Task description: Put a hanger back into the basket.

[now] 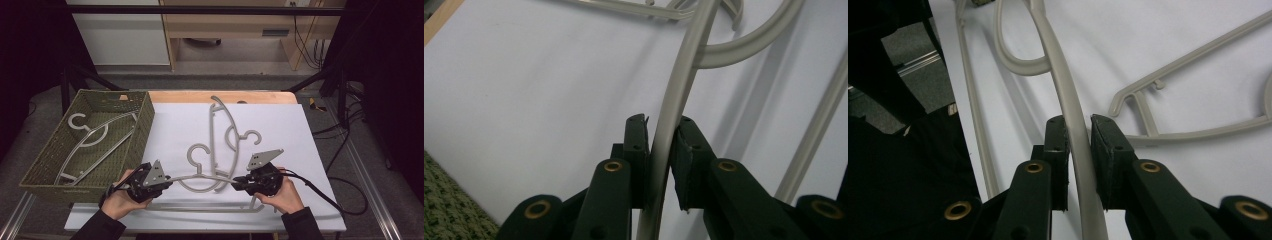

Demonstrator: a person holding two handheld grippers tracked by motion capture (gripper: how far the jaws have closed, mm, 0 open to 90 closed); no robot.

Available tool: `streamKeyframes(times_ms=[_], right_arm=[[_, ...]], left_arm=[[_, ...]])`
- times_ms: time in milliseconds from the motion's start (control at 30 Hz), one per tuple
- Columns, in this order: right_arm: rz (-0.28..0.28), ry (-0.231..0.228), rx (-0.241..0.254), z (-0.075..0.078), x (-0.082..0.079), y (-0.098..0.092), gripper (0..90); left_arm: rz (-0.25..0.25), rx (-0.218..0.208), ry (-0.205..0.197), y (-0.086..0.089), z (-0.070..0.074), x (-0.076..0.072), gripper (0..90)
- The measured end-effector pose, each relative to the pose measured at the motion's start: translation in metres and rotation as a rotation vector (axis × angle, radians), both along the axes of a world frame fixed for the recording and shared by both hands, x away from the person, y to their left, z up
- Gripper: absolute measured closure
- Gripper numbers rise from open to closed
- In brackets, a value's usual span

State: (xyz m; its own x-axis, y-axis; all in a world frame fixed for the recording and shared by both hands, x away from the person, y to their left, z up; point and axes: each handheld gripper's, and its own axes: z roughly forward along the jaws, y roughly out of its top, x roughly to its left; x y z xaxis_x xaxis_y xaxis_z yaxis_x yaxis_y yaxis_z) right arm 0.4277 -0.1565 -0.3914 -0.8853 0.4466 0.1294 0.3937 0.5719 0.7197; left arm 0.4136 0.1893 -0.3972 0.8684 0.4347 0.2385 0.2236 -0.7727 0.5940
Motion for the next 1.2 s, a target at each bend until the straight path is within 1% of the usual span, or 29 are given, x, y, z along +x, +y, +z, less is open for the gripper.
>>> streamKeyframes(times_ms=[33, 67, 100, 133, 200, 233, 267, 367, 400, 433, 467, 533, 600, 633, 667, 700, 733, 767, 900, 933, 967, 1000, 1033, 1067, 1133, 1167, 1200], right_arm=[[-0.004, -0.005, 0.001, 0.0, 0.0, 0.0, 76.5], [-0.009, -0.02, 0.002, 0.0, 0.001, -0.001, 75.4], [-0.026, -0.021, 0.004, 0.0, 0.001, -0.001, 74.4], [-0.035, -0.037, 0.009, 0.0, 0.002, -0.003, 73.4], [-0.053, -0.046, 0.008, 0.0, 0.002, -0.004, 71.7], [-0.05, -0.067, 0.005, 0.0, 0.002, -0.005, 70.5], [-0.064, -0.09, 0.012, 0.001, 0.002, -0.006, 69.3], [-0.1, -0.11, 0.034, 0.002, 0.002, -0.007, 62.1], [-0.098, -0.127, 0.038, 0.003, 0.002, -0.008, 60.1], [-0.106, -0.133, 0.04, 0.003, 0.002, -0.008, 58.9], [-0.122, -0.148, 0.048, 0.003, 0.002, -0.009, 56.3], [-0.151, -0.17, 0.08, 0.005, 0.003, -0.012, 49.8], [-0.183, -0.219, 0.106, 0.008, 0.003, -0.017, 44.7], [-0.193, -0.224, 0.115, 0.009, 0.002, -0.019, 43.0], [-0.216, -0.241, 0.139, 0.011, 0.001, -0.022, 38.9], [-0.229, -0.254, 0.151, 0.012, 0.001, -0.024, 36.4], [-0.251, -0.264, 0.163, 0.014, 0.001, -0.027, 33.7], [-0.261, -0.27, 0.166, 0.014, 0.001, -0.029, 31.9], [-0.298, -0.28, 0.172, 0.015, 0.0, -0.036, 26.2], [-0.304, -0.277, 0.177, 0.015, 0.0, -0.038, 25.5], [-0.307, -0.278, 0.178, 0.015, 0.0, -0.039, 24.2], [-0.318, -0.281, 0.182, 0.015, -0.001, -0.041, 22.5], [-0.323, -0.281, 0.184, 0.015, -0.001, -0.043, 21.4], [-0.336, -0.277, 0.19, 0.015, -0.001, -0.045, 18.6], [-0.357, -0.273, 0.192, 0.015, -0.001, -0.048, 15.8], [-0.366, -0.272, 0.191, 0.014, 0.0, -0.049, 14.4], [-0.379, -0.269, 0.188, 0.013, 0.0, -0.05, 12.1]], left_arm=[[-0.001, 0.002, -0.001, -0.001, 0.0, -0.002, 78.5], [-0.007, 0.002, 0.0, -0.001, 0.0, -0.002, 79.1], [-0.014, 0.001, 0.003, -0.002, 0.001, -0.004, 79.8], [-0.013, 0.001, 0.006, -0.003, 0.002, -0.005, 80.3], [-0.017, -0.004, 0.012, -0.004, 0.003, -0.007, 81.0], [-0.019, -0.011, 0.013, -0.004, 0.004, -0.009, 81.4], [-0.02, -0.016, 0.011, -0.005, 0.004, -0.009, 81.7], [-0.013, -0.031, 0.015, -0.006, 0.006, -0.012, 82.3], [-0.012, -0.031, 0.011, -0.006, 0.007, -0.013, 82.4], [-0.002, -0.044, 0.014, -0.006, 0.008, -0.014, 82.4], [0.007, -0.049, 0.013, -0.007, 0.008, -0.014, 82.4], [0.027, -0.047, 0.007, -0.006, 0.01, -0.015, 82.5], [0.052, -0.061, 0.005, -0.005, 0.011, -0.014, 82.5], [0.069, -0.068, 0.004, -0.004, 0.011, -0.014, 82.5], [0.082, -0.075, 0.005, -0.004, 0.011, -0.013, 82.6], [0.101, -0.084, 0.009, -0.002, 0.012, -0.013, 82.6], [0.11, -0.087, 0.007, -0.002, 0.012, -0.012, 82.6], [0.131, -0.111, 0.002, -0.001, 0.013, -0.013, 82.6], [0.173, -0.16, -0.028, 0.005, 0.022, -0.014, 82.6], [0.175, -0.152, -0.035, 0.007, 0.025, -0.014, 82.6], [0.189, -0.168, -0.049, 0.009, 0.028, -0.015, 82.6], [0.192, -0.159, -0.057, 0.011, 0.031, -0.015, 82.6], [0.211, -0.182, -0.069, 0.014, 0.036, -0.016, 82.6], [0.214, -0.183, -0.073, 0.017, 0.039, -0.016, 82.6], [0.234, -0.206, -0.086, 0.022, 0.044, -0.017, 82.6], [0.244, -0.22, -0.107, 0.026, 0.049, -0.017, 82.6], [0.26, -0.231, -0.108, 0.029, 0.053, -0.018, 82.6]])
